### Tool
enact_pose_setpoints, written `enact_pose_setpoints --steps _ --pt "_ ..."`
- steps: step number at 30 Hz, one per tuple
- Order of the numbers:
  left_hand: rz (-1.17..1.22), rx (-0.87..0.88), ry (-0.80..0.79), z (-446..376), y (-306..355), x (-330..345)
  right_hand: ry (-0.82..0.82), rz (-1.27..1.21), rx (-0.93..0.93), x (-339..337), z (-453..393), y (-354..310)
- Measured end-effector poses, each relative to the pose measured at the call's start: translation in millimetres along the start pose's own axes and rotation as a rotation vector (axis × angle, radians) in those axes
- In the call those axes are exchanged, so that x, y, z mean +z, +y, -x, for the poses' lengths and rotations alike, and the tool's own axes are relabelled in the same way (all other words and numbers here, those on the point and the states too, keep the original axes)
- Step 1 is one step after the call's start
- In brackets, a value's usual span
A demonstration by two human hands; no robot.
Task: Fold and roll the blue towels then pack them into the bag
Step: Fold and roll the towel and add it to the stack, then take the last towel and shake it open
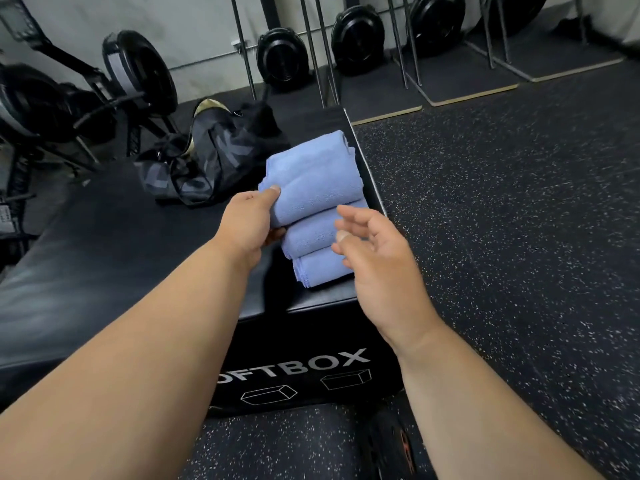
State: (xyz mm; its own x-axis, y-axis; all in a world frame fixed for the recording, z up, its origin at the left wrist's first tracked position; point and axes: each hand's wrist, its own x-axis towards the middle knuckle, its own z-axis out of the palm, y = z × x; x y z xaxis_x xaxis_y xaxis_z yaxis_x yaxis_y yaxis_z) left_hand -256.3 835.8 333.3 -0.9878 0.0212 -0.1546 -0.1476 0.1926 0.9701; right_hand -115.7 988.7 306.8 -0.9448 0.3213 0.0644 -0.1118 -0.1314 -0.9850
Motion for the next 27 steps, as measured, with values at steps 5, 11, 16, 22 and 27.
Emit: enact_pose_setpoints --steps 5,11,16,22,27 --pt "-0.002 -0.061 0.081 -4 2 6 -0.075 0.008 0.024 5 0 3" --pt "-0.028 -0.066 0.180 8 -6 -25 -0.167 -0.032 0.060 20 9 2" --pt "-0.032 -0.089 0.258 41 -36 -83 -0.236 -0.003 0.098 51 24 9" --pt "-0.034 -0.167 0.317 100 -93 -170 -0.381 0.078 0.125 100 51 19" --pt "-0.056 -0.220 0.448 139 -142 -247 -0.519 0.140 0.174 149 79 30"
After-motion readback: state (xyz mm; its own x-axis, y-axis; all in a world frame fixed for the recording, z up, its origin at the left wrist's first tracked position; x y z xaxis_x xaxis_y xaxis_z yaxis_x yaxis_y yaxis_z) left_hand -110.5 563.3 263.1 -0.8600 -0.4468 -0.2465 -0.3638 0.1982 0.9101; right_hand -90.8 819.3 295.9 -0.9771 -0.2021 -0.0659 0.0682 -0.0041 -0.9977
